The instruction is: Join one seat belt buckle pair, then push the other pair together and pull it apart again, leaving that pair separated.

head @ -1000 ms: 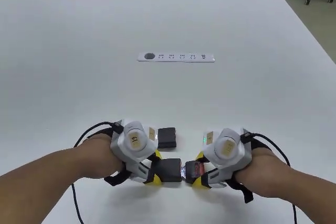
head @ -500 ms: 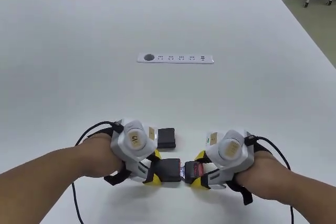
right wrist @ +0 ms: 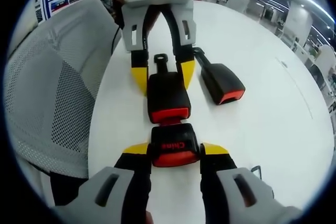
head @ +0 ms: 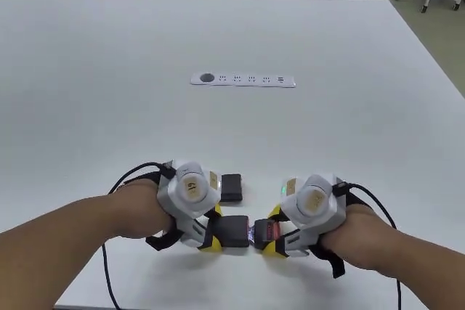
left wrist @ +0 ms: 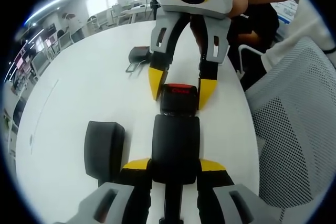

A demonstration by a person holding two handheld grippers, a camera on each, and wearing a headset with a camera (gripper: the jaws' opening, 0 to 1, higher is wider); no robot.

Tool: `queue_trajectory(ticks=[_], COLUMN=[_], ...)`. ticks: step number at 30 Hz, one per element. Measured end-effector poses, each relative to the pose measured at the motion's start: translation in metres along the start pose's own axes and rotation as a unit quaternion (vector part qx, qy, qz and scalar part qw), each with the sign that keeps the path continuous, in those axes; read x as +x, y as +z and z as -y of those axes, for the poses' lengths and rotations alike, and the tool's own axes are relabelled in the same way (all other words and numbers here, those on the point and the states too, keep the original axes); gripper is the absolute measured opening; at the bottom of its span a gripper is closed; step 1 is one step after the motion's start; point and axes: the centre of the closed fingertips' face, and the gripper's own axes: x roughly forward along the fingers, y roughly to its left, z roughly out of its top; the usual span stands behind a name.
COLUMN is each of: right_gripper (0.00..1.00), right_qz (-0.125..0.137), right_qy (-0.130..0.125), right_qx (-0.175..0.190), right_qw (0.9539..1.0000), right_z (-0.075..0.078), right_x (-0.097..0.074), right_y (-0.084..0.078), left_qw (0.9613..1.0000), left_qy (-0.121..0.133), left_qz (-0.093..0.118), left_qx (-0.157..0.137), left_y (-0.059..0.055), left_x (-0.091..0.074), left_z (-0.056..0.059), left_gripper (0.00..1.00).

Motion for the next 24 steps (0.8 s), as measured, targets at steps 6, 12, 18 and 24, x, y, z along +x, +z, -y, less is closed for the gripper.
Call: queue_trajectory(ticks=[6,12,18,24], right_gripper=[0.34,0.36,0.35,0.39], right_qz=[0.008,0.027,0.024,-0.002], right_qy=[-0.001,-0.006,-0.028,-0.062], right_qx=[0.014,0.015,0.014,0.007], right_qw=[0.9999,0.9995,0.9992,0.998], right_z=[-0.004,0.005,0.03,0.061], right_x=[-0.009,-0.028,-0.049,-0.068], right_y=[0.005,0.009,0.0,-0.026], left_qw=[0.9997,0.9989,0.9964,0.995], left_qy=[0.019,0.037,0.079,0.096], left_qz=[0.003,0.023,0.03,0.028], left_qx=[0.016,0.017,0.008,0.0], left_y=[0.004,0.02,0.03,0.026], left_x=[-0.013,-0.039,-0.053,-0.056], left_z=[0.004,-0.005,-0.039,-0.065], left_gripper=[0.33,0.34,0.36,0.42])
